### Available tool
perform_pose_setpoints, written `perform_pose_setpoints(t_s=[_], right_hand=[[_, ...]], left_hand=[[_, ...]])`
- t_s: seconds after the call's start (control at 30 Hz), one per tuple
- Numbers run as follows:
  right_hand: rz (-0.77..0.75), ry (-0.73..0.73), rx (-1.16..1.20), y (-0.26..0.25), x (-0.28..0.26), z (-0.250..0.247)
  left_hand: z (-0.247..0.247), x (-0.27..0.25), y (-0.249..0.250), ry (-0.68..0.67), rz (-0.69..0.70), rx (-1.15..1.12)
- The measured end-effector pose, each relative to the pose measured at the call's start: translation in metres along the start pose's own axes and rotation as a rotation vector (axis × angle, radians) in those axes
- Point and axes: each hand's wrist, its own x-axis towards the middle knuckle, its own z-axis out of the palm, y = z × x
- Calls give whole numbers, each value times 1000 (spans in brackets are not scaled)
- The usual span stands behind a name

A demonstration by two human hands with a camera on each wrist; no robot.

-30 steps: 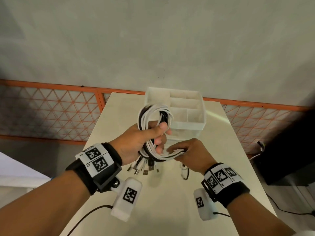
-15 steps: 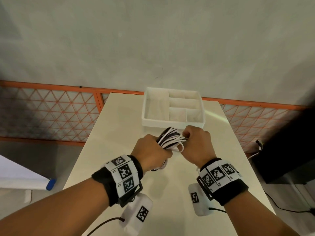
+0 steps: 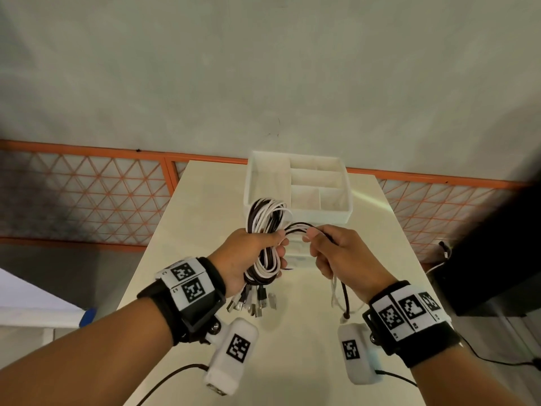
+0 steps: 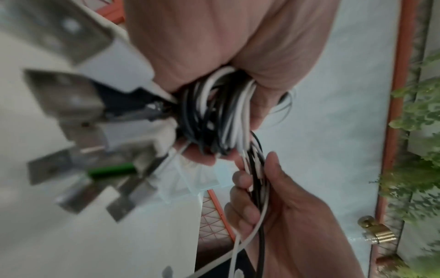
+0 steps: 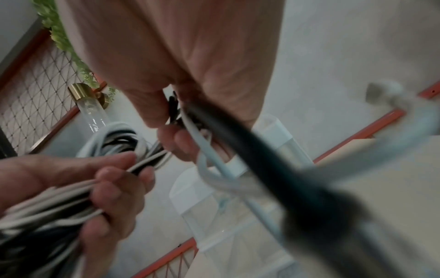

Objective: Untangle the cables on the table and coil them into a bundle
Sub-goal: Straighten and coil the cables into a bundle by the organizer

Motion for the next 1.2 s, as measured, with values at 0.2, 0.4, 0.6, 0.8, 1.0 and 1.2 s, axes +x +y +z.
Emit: perform_pose_setpoints(t_s=[0.2,0.4,0.6,0.8,1.0,1.2], right_hand=[[30,68,86,2,2,31],[-244,92,-20,-1,-11,53],[-296,130,-155,2,-14,58],[-121,56,268,-14,-18,45],[-80,164,232,-11,-10,31],[-69,-66,-19,-4,-3,14]], left_hand=[[17,2,-9,201,97,271],[21,3,-9,43,58,275],[20,0,-2,151,145,43],[12,2,-4,110,261,174],[6,-4,-5,80,350,347],[5,-12,6,31,366,472]])
